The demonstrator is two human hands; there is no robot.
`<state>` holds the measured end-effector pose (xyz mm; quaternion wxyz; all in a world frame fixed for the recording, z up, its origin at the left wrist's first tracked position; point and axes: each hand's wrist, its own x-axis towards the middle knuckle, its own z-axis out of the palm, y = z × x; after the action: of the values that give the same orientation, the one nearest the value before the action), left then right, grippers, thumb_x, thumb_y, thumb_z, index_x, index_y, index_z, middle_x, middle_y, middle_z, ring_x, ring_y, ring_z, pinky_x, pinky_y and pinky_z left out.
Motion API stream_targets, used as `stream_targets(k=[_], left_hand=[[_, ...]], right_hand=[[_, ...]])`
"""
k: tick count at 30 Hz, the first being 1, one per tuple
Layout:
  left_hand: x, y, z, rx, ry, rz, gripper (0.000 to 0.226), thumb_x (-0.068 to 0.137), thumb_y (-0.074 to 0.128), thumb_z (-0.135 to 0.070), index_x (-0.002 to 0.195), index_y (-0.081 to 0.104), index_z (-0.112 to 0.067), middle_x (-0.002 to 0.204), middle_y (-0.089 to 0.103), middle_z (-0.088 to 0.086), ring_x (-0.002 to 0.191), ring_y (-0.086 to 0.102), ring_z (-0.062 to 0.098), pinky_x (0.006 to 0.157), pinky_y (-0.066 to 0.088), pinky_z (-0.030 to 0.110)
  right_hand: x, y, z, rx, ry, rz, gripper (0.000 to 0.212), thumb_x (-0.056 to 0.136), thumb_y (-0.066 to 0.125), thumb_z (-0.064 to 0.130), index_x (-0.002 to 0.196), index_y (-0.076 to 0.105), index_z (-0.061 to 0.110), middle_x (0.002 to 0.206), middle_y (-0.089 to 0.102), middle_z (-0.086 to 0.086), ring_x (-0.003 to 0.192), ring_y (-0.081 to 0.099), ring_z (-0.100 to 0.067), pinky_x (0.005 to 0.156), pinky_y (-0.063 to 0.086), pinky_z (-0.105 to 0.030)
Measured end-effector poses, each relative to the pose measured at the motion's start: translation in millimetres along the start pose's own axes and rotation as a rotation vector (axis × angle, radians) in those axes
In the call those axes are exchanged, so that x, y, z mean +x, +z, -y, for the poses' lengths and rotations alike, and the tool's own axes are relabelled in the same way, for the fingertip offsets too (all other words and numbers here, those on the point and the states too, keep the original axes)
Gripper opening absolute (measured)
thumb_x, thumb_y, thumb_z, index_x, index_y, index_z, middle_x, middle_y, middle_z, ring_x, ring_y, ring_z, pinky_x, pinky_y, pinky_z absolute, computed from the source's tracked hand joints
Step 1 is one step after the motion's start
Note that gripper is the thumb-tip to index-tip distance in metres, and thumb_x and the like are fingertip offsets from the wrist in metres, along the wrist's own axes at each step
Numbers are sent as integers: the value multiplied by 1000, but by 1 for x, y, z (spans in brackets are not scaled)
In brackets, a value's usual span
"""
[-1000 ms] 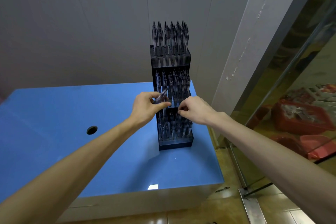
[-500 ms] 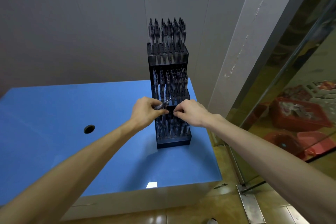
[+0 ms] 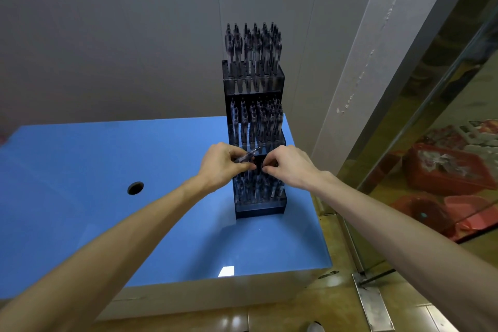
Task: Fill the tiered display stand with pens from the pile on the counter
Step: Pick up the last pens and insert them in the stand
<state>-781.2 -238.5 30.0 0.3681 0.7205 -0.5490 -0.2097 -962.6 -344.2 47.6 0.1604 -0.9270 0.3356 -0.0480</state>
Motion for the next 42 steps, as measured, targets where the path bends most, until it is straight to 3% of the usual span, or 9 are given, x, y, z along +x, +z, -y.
stream_targets(k=[5, 9, 16, 20, 27, 32, 34, 37, 42], left_hand=[[1, -1, 13, 29, -34, 16, 12, 76, 88, -39, 77, 81, -29, 71, 74, -2, 65, 61, 24, 63, 53, 43], [-1, 2, 13, 39, -70, 58, 12, 78, 87, -37, 77, 80, -27, 68, 71, -1, 57, 48, 12, 60, 43, 34], [5, 0, 10, 355, -59, 182, 19, 84, 80, -47, 86, 79, -28, 81, 72, 0, 71, 59, 24, 56, 40, 33], [-1, 2, 12, 362, -39, 205, 30, 88, 71, -55, 86, 76, -26, 89, 72, 1, 79, 64, 24, 67, 53, 44], [-8, -3, 7, 259, -12, 122, 26, 93, 64, -43, 78, 70, -23, 86, 66, -4, 72, 59, 17, 70, 55, 47], [-8, -5, 4, 291, 35, 114, 35, 90, 60, -59, 85, 70, -26, 83, 66, -4, 74, 61, 17, 69, 54, 48], [-11, -7, 4, 325, 46, 109, 38, 87, 55, -67, 96, 71, -34, 87, 70, -9, 79, 65, 12, 70, 56, 44], [-16, -12, 6, 320, 40, 70, 34, 94, 57, -61, 115, 70, -37, 104, 73, -18, 92, 67, 4, 77, 57, 35], [-22, -13, 12, 340, -9, 65, 28, 95, 59, -54, 111, 71, -33, 109, 70, -20, 87, 66, 0, 76, 57, 33]], right_hand=[[0, -1, 1, 0, 4, 8, 19, 97, 65, 33, 108, 77, 25, 101, 75, 6, 92, 67, -16, 73, 47, -27], [0, -2, 3, 9, 19, 4, 17, 94, 68, 32, 107, 77, 26, 100, 74, 8, 92, 68, -15, 73, 47, -27], [0, 0, 8, -10, 29, -18, 12, 93, 68, 30, 99, 78, 27, 96, 74, 9, 92, 67, -15, 72, 46, -27], [-2, -1, 5, 28, 26, -2, 16, 94, 66, 38, 102, 77, 28, 94, 73, 11, 89, 66, -12, 72, 49, -28], [0, -3, 7, 479, 79, -51, 19, 94, 67, 41, 97, 80, 28, 85, 74, 13, 78, 64, -3, 72, 50, -25], [0, -6, 15, 778, 176, -100, 11, 92, 74, 32, 91, 79, 22, 83, 76, 4, 80, 66, -8, 81, 56, -31], [-1, -9, 17, 814, 204, -109, 9, 92, 73, 27, 91, 79, 21, 86, 77, 4, 78, 65, -9, 78, 56, -28], [-4, -16, 15, 856, 261, -152, 9, 92, 71, 22, 92, 79, 17, 87, 77, 3, 73, 66, -8, 63, 49, -18], [-9, -30, 7, 926, 312, -304, 12, 91, 68, 13, 79, 73, 14, 74, 74, 1, 63, 66, -7, 51, 44, -16]])
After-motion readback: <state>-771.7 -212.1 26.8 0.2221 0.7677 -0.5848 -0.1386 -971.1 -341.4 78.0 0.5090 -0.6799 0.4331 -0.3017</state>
